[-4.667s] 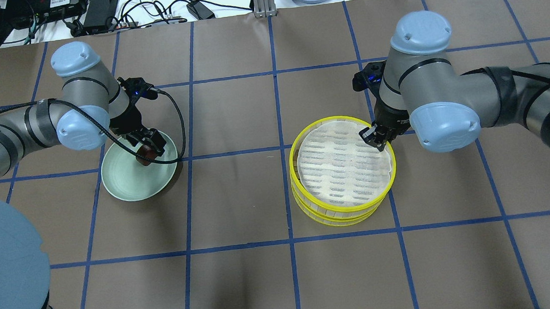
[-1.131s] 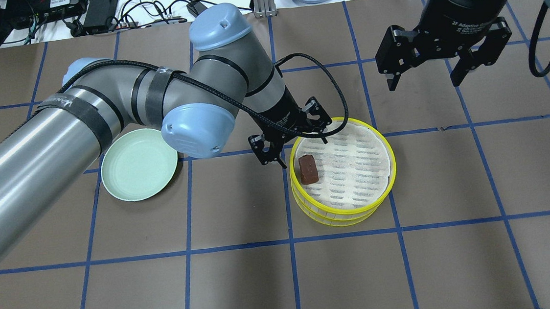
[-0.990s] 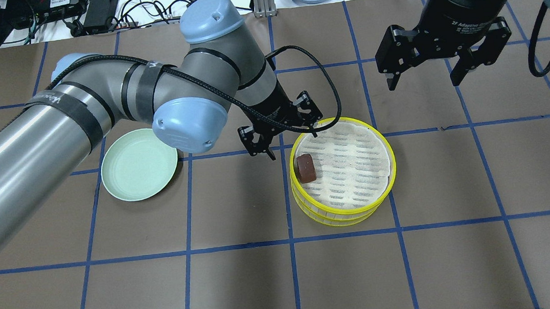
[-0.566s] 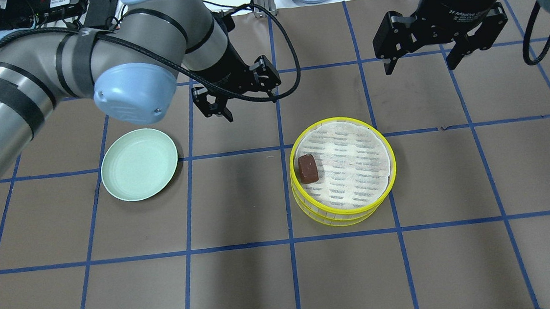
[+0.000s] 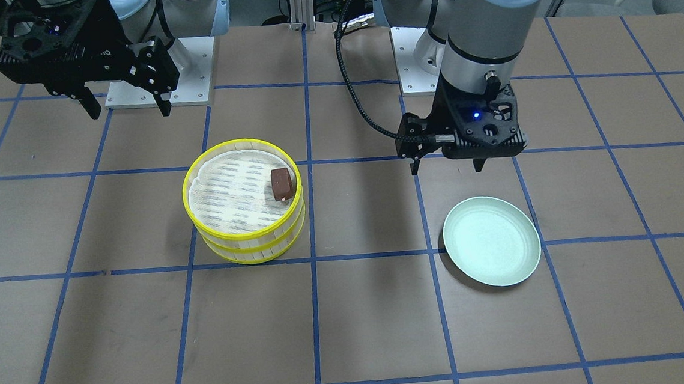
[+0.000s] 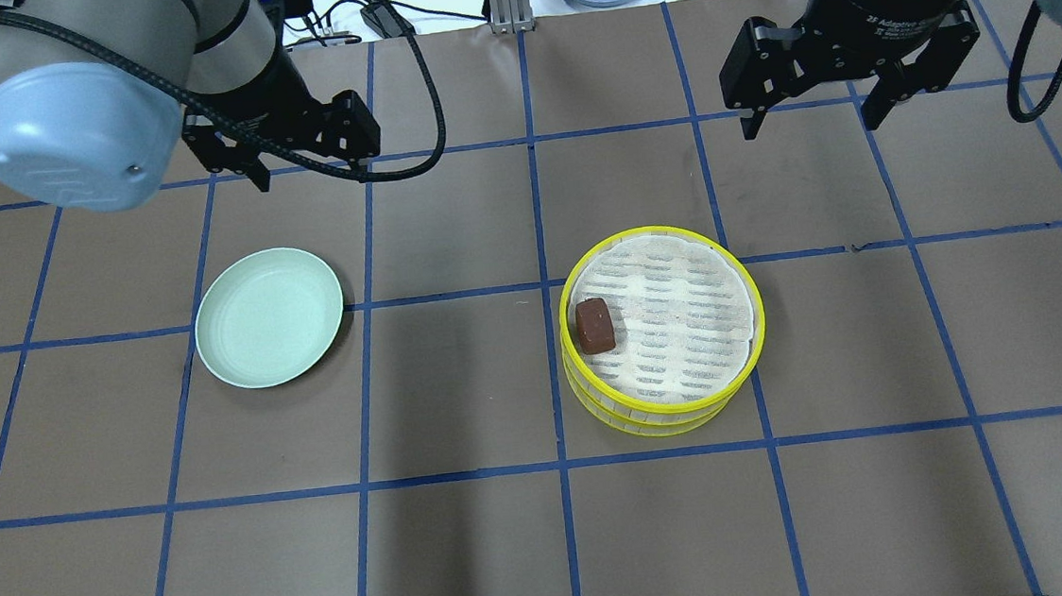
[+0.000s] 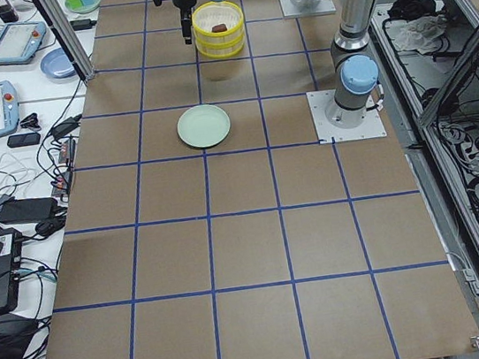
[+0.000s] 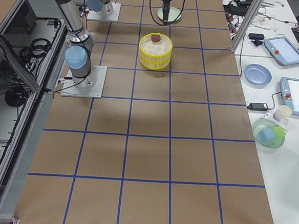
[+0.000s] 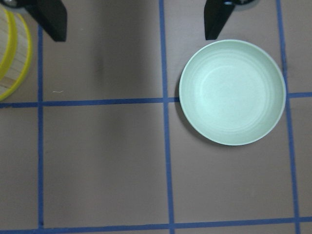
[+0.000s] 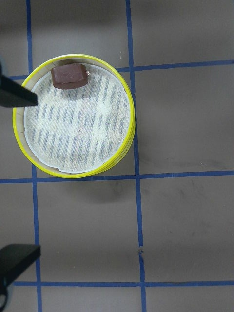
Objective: Stack buns with steamer
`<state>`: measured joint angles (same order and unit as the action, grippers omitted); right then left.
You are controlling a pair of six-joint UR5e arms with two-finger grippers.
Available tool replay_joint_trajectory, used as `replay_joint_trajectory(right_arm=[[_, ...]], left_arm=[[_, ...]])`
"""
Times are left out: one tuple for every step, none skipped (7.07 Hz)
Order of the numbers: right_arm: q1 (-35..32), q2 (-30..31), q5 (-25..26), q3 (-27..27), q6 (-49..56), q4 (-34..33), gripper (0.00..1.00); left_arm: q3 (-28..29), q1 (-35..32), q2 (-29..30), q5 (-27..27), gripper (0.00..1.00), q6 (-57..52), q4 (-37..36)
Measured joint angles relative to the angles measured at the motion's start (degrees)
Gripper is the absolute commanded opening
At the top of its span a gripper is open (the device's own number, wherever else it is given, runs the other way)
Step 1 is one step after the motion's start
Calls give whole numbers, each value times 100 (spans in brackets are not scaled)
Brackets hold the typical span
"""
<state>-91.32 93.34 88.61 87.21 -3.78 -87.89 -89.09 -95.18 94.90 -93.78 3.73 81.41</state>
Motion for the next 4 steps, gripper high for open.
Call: replay_joint_trajectory(right_arm=[[0,1,2,13,0,-3,100],[0,3,2,34,0,-6,100],[0,4,2,49,0,-8,100],[0,4,0,55,0,-7,100]], left_arm=[[3,101,-211,-165,100,-51,215],[3,248,-356,-220,100,-75,344],[-3,396,-441,-223,100,-133,424],[-8,506,-486,-167,100,-212,482]])
